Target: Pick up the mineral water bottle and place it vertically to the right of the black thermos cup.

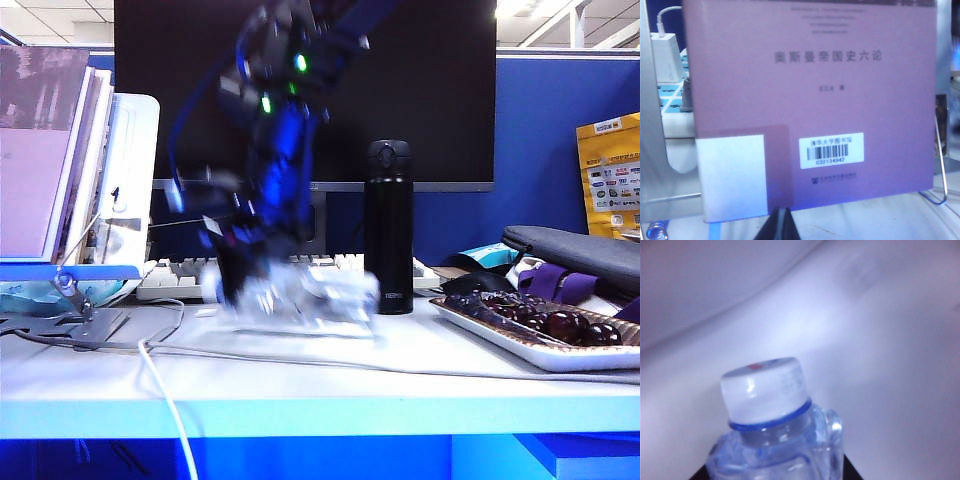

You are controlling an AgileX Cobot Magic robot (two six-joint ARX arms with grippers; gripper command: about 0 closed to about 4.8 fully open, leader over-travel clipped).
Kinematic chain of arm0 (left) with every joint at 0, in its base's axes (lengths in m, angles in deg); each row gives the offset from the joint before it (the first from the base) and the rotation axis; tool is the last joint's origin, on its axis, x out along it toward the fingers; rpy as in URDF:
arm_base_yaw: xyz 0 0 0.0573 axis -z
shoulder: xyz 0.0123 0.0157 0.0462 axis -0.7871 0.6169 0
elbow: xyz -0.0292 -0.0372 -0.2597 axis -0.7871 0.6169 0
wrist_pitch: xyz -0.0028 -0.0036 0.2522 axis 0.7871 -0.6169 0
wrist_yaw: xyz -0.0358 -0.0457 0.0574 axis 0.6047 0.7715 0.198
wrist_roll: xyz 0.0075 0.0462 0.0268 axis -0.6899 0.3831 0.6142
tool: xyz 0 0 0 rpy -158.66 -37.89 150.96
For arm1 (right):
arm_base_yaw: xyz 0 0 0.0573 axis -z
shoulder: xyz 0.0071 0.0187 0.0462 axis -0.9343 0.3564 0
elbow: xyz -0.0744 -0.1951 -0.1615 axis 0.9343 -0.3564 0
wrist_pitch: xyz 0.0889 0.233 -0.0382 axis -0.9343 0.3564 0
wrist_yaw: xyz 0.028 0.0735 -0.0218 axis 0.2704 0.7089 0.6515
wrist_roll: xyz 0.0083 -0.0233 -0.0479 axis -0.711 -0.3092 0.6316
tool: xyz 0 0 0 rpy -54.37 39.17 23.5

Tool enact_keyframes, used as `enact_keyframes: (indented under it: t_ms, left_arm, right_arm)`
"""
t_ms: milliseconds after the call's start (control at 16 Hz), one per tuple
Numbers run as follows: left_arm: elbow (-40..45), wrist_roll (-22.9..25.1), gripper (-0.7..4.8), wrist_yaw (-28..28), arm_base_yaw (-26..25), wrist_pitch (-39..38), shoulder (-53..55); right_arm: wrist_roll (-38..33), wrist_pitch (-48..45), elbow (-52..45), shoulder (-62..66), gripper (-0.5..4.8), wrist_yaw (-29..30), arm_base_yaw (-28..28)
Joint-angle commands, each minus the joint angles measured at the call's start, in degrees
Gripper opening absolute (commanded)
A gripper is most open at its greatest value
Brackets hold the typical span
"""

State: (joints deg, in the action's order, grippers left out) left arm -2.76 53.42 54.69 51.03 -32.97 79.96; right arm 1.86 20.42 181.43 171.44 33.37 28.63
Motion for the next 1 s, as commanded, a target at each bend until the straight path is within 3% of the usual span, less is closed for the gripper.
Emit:
enact_keyframes:
  t_ms: [62, 437, 999]
  left_arm:
    - [0.0, 0.2, -0.04, 0.3, 0.0, -0.5, -0.2]
    - [0.0, 0.2, -0.04, 0.3, 0.0, -0.5, -0.2]
    - [0.0, 0.2, -0.04, 0.3, 0.0, -0.5, -0.2]
  right_arm:
    - [-3.9, -2.3, 6.9, -1.1, 2.37, 0.4, 0.5]
    - [-12.9, -1.5, 17.2, -1.2, 2.37, 0.6, 3.9]
    - [-12.9, 2.5, 32.4, -16.9, 2.37, -0.2, 8.2]
